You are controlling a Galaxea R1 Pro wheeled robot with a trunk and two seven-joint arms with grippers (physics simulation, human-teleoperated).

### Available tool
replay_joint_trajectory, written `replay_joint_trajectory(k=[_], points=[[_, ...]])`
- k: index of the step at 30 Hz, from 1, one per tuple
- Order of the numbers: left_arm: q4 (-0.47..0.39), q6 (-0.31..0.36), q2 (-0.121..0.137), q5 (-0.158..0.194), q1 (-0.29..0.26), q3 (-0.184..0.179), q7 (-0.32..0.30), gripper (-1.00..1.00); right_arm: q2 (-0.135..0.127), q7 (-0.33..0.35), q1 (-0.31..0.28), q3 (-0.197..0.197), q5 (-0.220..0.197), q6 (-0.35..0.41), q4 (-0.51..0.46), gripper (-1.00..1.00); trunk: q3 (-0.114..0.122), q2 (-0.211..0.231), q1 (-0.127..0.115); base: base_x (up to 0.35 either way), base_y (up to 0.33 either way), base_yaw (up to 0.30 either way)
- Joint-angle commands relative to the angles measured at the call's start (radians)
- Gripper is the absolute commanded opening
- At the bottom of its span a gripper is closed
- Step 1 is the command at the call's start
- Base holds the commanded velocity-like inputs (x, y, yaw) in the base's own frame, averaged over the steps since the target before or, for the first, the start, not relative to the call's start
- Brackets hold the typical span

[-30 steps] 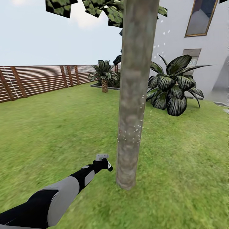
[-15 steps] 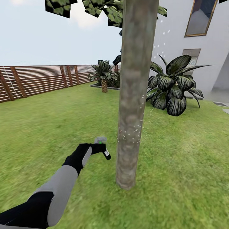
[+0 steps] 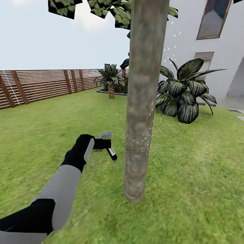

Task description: In the garden, pick up the pesticide atomizer on the floor and spray pesticide onto both trees until each tree trunk is fully covered.

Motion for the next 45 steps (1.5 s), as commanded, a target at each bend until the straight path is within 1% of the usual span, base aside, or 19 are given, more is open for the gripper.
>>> replay_joint_trajectory(k=[1, 5, 8, 10, 13, 15, 17, 20, 23, 24, 28, 29, 30, 31, 32, 34, 35, 39, 45], points=[[-0.007, 0.019, -0.001, 0.0, -0.009, 0.005, -0.002, -1.0, 0.0, -0.007, -0.002, 0.001, 0.009, -0.006, 0.005, 1.0, -0.003, -0.002, 0.001, 0.0, 0.0, 0.0], [-0.072, 0.082, -0.001, 0.003, -0.043, 0.005, -0.005, -1.0, 0.0, -0.007, -0.002, 0.001, 0.011, -0.005, 0.005, 1.0, -0.003, -0.002, 0.001, 0.0, 0.0, 0.0], [-0.086, 0.107, -0.001, 0.003, -0.094, 0.004, -0.006, -1.0, 0.0, -0.007, -0.002, 0.002, 0.012, -0.005, 0.005, 1.0, -0.003, -0.002, 0.001, 0.0, 0.0, 0.0], [-0.082, 0.117, -0.001, 0.002, -0.153, 0.003, -0.007, -1.0, 0.0, -0.007, -0.002, 0.002, 0.014, -0.004, 0.005, 1.0, -0.003, -0.002, 0.001, 0.0, 0.0, 0.0], [-0.037, 0.121, -0.001, 0.001, -0.231, 0.003, -0.007, -1.0, 0.0, -0.007, -0.002, 0.003, 0.015, -0.004, 0.005, 1.0, -0.003, -0.002, 0.001, 0.0, 0.0, 0.0], [0.04, 0.122, -0.001, 0.001, -0.313, 0.003, -0.007, -1.0, 0.0, -0.007, -0.002, 0.003, 0.015, -0.004, 0.005, 1.0, -0.003, -0.002, 0.001, 0.0, 0.0, 0.0], [0.093, 0.122, -0.001, 0.002, -0.372, 0.003, -0.007, -1.0, 0.0, -0.007, -0.002, 0.003, 0.015, -0.004, 0.005, 1.0, -0.003, -0.002, 0.001, 0.0, 0.0, 0.0], [0.164, 0.123, -0.001, 0.002, -0.492, 0.003, -0.008, -1.0, 0.001, -0.007, -0.002, 0.003, 0.015, -0.004, 0.005, 1.0, -0.003, -0.002, 0.001, 0.0, 0.0, 0.0], [0.204, 0.124, -0.001, 0.002, -0.551, 0.003, -0.008, -1.0, 0.0, -0.007, -0.002, 0.003, 0.015, -0.004, 0.005, 1.0, -0.003, -0.002, 0.001, 0.0, 0.0, 0.0], [0.231, 0.124, -0.001, 0.002, -0.598, 0.004, -0.008, -1.0, 0.0, -0.007, -0.002, 0.003, 0.015, -0.004, 0.005, 1.0, -0.003, -0.002, 0.001, 0.0, 0.0, 0.0], [0.25, 0.124, -0.001, 0.003, -0.679, 0.004, -0.008, -1.0, 0.001, -0.007, -0.002, 0.003, 0.015, -0.004, 0.005, 1.0, -0.003, -0.002, 0.001, 0.0, 0.0, 0.0], [0.252, 0.124, -0.001, 0.014, -0.702, 0.004, -0.008, -1.0, 0.001, -0.007, -0.002, 0.003, 0.015, -0.004, 0.005, 1.0, -0.003, -0.002, 0.001, 0.0, 0.0, 0.0], [0.253, 0.124, -0.001, 0.037, -0.716, 0.005, -0.008, -1.0, 0.001, -0.007, -0.002, 0.003, 0.015, -0.004, 0.005, 1.0, -0.003, -0.002, 0.001, 0.0, 0.0, 0.0], [0.253, 0.124, -0.001, 0.075, -0.728, 0.005, -0.008, -1.0, 0.001, -0.007, -0.002, 0.003, 0.015, -0.004, 0.005, 1.0, -0.003, -0.002, 0.001, 0.0, 0.0, 0.0], [0.253, 0.124, -0.001, 0.097, -0.734, 0.005, -0.008, -1.0, 0.001, -0.007, -0.002, 0.003, 0.015, -0.004, 0.005, 1.0, -0.003, -0.002, 0.001, 0.0, 0.0, 0.0], [0.254, 0.123, -0.001, 0.182, -0.758, 0.005, -0.008, -1.0, 0.001, -0.007, -0.002, 0.003, 0.015, -0.004, 0.005, 1.0, -0.003, -0.002, 0.001, 0.0, 0.0, 0.0], [0.254, 0.123, -0.001, 0.199, -0.763, 0.005, -0.008, -1.0, 0.001, -0.007, -0.002, 0.003, 0.015, -0.004, 0.005, 1.0, -0.003, -0.002, 0.001, 0.0, 0.0, 0.0], [0.253, 0.123, -0.001, 0.228, -0.77, 0.005, -0.008, -1.0, 0.002, -0.007, -0.002, 0.003, 0.015, -0.004, 0.005, 1.0, -0.003, -0.002, 0.001, 0.0, 0.0, 0.0], [0.245, 0.123, -0.001, 0.233, -0.772, 0.005, -0.008, -1.0, 0.002, -0.007, -0.002, 0.003, 0.015, -0.004, 0.005, 1.0, -0.003, -0.002, 0.001, 0.0, 0.0, 0.0]])
